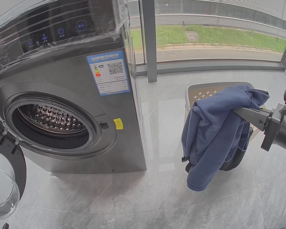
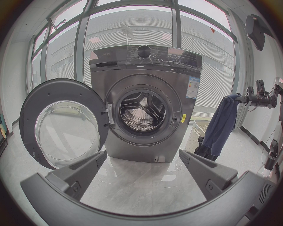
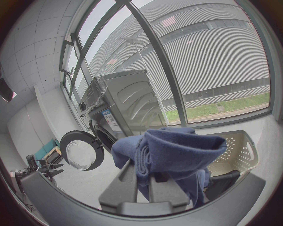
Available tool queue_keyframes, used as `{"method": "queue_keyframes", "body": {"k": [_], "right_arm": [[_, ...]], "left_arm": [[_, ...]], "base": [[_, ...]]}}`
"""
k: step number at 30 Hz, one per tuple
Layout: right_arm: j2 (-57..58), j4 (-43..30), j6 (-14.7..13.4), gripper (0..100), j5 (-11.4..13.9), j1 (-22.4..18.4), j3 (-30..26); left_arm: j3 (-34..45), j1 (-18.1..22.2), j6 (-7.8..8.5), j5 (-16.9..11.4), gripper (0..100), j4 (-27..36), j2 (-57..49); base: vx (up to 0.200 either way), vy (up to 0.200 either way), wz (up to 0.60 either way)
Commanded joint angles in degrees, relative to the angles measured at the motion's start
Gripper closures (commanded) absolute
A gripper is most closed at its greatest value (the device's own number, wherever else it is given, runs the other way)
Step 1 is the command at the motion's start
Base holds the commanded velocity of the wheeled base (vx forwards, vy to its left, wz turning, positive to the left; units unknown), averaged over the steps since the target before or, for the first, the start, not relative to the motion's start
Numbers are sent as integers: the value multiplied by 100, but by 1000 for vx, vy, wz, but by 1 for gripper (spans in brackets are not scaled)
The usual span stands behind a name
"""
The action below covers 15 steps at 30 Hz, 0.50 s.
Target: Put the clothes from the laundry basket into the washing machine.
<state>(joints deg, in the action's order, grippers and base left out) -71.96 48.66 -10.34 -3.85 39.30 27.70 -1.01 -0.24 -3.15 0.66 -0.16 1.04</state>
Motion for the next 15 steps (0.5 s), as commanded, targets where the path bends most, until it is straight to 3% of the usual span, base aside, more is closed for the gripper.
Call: {"method": "queue_keyframes", "body": {"k": [1,9,15], "right_arm": [[-11,3,5,100,-1,-2,16],[-11,3,14,100,-1,7,8],[-11,3,14,100,-1,-2,8]], "left_arm": [[92,-2,-2,4,0,-2,-86],[92,-2,-2,4,0,-2,-86],[92,-2,-2,13,0,-2,-86]], "base": [[0,0,0],[0,0,0],[-200,0,0]]}}
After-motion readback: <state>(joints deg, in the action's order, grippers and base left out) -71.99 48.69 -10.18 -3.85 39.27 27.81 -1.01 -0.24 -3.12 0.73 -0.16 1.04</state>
